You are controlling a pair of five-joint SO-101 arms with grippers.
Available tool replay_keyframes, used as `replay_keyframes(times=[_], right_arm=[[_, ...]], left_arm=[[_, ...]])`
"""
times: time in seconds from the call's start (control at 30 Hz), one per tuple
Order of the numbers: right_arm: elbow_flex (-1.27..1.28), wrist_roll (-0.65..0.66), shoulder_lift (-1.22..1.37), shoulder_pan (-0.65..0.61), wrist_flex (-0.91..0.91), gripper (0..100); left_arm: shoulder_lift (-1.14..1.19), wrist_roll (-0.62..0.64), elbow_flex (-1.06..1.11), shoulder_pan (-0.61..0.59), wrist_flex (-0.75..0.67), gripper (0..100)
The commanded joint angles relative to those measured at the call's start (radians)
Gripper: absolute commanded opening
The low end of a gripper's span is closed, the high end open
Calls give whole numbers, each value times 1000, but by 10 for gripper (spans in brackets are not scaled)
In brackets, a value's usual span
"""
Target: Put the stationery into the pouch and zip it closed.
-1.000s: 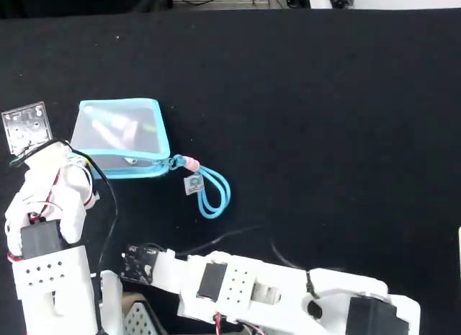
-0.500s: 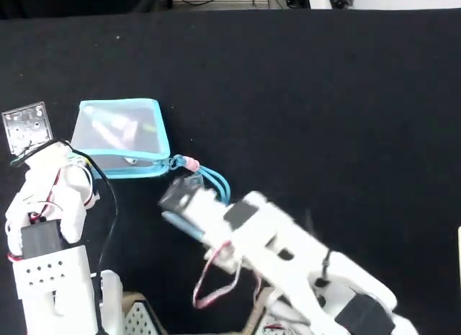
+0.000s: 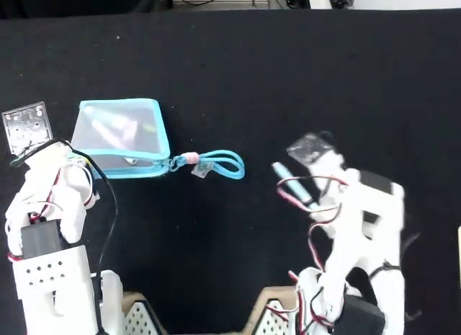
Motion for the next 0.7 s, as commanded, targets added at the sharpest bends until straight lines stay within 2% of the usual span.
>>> replay_keyframes(times=[0.0, 0.13, 0.2, 0.37, 0.43, 0.53, 0.67], right_arm=[[-15, 20, 10, 41, -32, 78], [-22, 17, 4, 23, -32, 244], [-54, -32, 1, -18, 3, 281], [-229, -322, 10, -218, 100, 244], [-289, -384, 19, -290, 100, 240], [-358, -390, 85, -342, 101, 240], [-440, -374, 236, -334, 72, 240]], left_arm=[[-8, 9, -35, -10, -21, 30], [-8, 9, -35, -15, -21, 30], [-8, 9, -35, -15, -21, 30], [-8, 9, -35, -15, -21, 30], [-8, 9, -33, -15, -21, 30], [-9, 9, -31, -15, -21, 30], [-9, 9, -31, -16, -21, 30]])
